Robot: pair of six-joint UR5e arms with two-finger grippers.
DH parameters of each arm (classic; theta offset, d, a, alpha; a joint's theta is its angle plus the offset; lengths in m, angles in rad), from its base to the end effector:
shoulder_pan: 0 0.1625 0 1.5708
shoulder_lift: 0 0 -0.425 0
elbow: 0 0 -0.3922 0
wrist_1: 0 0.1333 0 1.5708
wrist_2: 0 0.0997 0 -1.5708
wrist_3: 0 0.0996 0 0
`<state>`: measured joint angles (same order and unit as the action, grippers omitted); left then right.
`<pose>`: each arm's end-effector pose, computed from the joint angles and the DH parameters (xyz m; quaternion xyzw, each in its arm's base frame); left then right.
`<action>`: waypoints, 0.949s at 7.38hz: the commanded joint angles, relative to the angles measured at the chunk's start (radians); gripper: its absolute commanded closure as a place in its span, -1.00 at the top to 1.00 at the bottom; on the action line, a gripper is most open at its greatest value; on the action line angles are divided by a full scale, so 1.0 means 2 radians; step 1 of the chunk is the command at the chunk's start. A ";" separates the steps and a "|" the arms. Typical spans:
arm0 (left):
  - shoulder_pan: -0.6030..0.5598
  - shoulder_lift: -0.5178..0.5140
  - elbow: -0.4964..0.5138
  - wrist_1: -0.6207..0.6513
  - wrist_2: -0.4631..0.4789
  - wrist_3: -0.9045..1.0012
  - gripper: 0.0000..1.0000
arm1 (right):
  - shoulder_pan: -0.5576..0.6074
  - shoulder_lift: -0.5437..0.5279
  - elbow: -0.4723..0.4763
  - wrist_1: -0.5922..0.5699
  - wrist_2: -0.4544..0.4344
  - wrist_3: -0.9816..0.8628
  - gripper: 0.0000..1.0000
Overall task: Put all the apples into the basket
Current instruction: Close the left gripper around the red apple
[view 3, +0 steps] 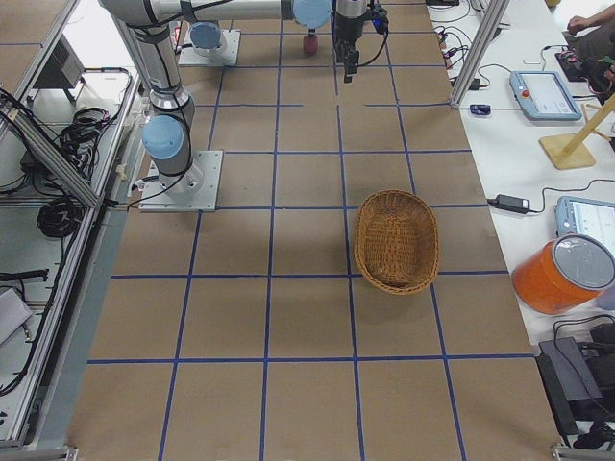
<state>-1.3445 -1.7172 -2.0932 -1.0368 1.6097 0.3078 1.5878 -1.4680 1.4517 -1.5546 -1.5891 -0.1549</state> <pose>-0.0240 -0.4726 0.2277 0.0419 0.9967 0.0701 0.0009 0.1406 -0.5332 0.4921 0.0858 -0.9963 -0.0006 0.0091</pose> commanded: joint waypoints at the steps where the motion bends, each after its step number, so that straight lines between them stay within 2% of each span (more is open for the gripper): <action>1: 0.005 -0.029 -0.018 0.018 -0.004 -0.006 1.00 | 0.000 0.000 0.001 0.000 0.000 0.000 1.00; 4: 0.005 -0.040 -0.025 0.047 -0.005 -0.004 1.00 | 0.000 0.000 0.000 0.000 -0.001 0.000 1.00; 5: 0.005 -0.041 -0.024 0.058 -0.005 -0.003 0.79 | 0.000 0.000 0.001 0.000 0.000 0.000 1.00; 6: 0.005 -0.041 -0.023 0.069 -0.005 -0.004 0.10 | 0.000 0.000 0.001 0.000 0.000 0.000 1.00; 7: 0.000 -0.037 -0.019 0.068 -0.006 -0.006 -0.24 | 0.001 0.001 0.001 0.000 0.000 0.000 1.00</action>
<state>-1.3367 -1.7964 -2.1385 -0.9100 1.5993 0.2990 1.5878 -1.4678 1.4526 -1.5546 -1.5894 -0.1550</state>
